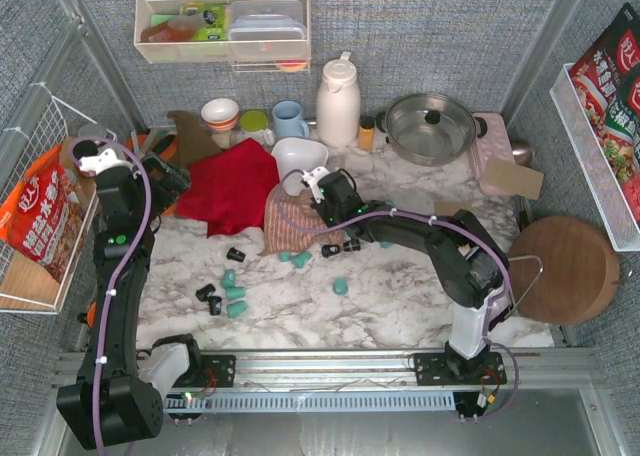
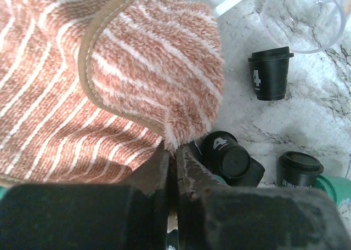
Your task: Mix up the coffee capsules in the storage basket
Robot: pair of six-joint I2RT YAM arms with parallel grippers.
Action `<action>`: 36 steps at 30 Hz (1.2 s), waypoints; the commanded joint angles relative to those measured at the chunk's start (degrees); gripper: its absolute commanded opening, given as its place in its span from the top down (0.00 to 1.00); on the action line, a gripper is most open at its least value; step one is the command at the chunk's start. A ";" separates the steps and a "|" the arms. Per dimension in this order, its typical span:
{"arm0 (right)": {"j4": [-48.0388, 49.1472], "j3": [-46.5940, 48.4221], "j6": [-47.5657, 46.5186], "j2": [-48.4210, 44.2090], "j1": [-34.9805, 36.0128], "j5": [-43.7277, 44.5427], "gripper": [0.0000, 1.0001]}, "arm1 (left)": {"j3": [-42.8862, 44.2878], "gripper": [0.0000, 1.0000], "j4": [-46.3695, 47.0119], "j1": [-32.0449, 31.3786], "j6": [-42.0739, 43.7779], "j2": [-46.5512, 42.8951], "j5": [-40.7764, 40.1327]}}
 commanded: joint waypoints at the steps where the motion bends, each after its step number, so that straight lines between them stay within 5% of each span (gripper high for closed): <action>1: -1.70 0.54 0.19 -2.33 0.70 -0.42 0.97 | -0.13 0.01 1.97 0.13 -0.49 -0.20 0.01; 17: -10.57 9.02 1.48 -12.47 3.43 -7.83 1.00 | -0.50 0.01 2.23 0.13 -0.77 -0.65 -0.43; 26: -0.94 11.32 3.07 -19.03 3.44 -7.70 1.00 | -0.67 0.01 2.34 0.22 -0.97 -0.34 -0.24; 30: 7.40 7.40 1.06 -23.55 3.40 2.40 1.00 | -0.67 0.01 2.41 0.33 -0.86 -0.66 -0.34; 36: 32.12 -7.81 -9.72 -29.43 1.60 36.89 1.00 | -0.74 0.01 2.27 0.31 -0.93 -1.20 -0.26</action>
